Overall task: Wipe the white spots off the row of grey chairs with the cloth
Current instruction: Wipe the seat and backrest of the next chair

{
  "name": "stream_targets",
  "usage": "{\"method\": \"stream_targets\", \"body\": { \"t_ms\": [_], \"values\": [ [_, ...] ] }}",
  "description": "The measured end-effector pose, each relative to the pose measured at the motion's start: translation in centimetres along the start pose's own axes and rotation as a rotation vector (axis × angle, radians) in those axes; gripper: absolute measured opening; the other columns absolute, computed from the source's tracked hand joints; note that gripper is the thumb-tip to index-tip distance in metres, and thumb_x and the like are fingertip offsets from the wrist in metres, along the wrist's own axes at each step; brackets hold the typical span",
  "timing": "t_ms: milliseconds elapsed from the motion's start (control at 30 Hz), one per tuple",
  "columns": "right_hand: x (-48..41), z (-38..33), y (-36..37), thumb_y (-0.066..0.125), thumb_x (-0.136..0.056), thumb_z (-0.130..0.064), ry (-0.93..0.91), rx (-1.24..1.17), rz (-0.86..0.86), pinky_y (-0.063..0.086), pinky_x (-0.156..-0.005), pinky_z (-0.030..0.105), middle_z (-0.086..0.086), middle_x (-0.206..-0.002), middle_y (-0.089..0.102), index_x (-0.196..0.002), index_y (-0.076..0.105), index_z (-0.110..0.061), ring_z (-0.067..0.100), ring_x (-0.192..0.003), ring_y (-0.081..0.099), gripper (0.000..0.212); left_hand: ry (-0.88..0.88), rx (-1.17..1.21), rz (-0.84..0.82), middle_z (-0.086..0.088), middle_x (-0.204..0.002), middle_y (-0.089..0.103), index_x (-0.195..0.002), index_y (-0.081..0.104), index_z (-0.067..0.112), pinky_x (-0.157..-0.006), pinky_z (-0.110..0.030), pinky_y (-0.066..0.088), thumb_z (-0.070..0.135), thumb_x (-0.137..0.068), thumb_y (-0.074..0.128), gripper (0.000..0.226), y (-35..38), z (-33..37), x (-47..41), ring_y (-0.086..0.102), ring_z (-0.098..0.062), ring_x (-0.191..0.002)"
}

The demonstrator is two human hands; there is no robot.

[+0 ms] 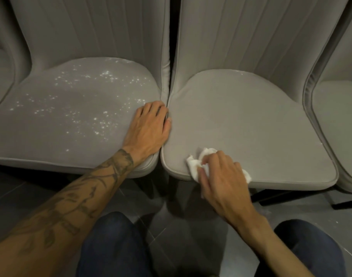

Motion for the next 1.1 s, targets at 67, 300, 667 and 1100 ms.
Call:
{"method": "stream_targets", "body": {
  "t_ms": [67, 300, 667, 1100],
  "values": [
    [-1.6, -3.6, 1.5, 0.046, -0.101, -0.031, -0.042, -0.029, -0.034, 0.041, -0.076, 0.043, 0.002, -0.097, 0.050, -0.103, 0.053, -0.018, 0.024, -0.083, 0.047, 0.015, 0.001, -0.005, -0.004, -0.007, -0.126, 0.057, -0.117, 0.060, 0.012, -0.098, -0.042, 0.042, 0.030, -0.105, 0.040, 0.029, 0.1, 0.0, 0.0, 0.053, -0.025, -0.112],
    [0.5, -0.5, 0.3, 0.051, -0.100, -0.030, -0.033, -0.027, 0.029, 0.037, -0.073, 0.040, -0.002, -0.095, 0.047, -0.101, 0.051, -0.020, 0.023, -0.082, 0.047, 0.011, 0.021, 0.020, -0.004, -0.009, -0.126, 0.057, -0.117, 0.060, 0.011, -0.099, -0.045, 0.043, 0.031, -0.105, 0.038, 0.032, 0.0, -0.1, 0.1, 0.054, -0.028, -0.114],
    [-0.4, -4.8, 2.0, 0.049, -0.102, -0.026, 0.000, -0.034, 0.039, 0.041, -0.074, 0.041, 0.000, -0.094, 0.048, -0.102, 0.054, -0.018, 0.021, -0.080, 0.044, 0.009, -0.005, 0.033, -0.021, -0.008, -0.126, 0.057, -0.115, 0.060, 0.012, -0.099, -0.044, 0.043, 0.027, -0.107, 0.042, 0.025, -0.1, -0.2, 0.1, 0.054, -0.026, -0.114],
    [-10.1, -3.7, 4.1, 0.040, -0.102, -0.036, -0.066, -0.015, -0.198, 0.043, -0.089, 0.046, 0.007, -0.111, 0.052, -0.113, 0.048, -0.015, 0.026, -0.096, 0.052, 0.025, -0.012, 0.010, -0.056, -0.009, -0.135, 0.058, -0.123, 0.061, 0.013, -0.107, -0.043, 0.043, 0.030, -0.107, 0.030, 0.039, 0.6, -0.2, 0.2, 0.055, -0.026, -0.124]
  ]
}}
Point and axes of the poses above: each hand's wrist, its own x-axis away from the middle knuckle, its own y-axis out of the palm, z = x × y, the point moved 8 cm from there along -x, towards the middle knuckle
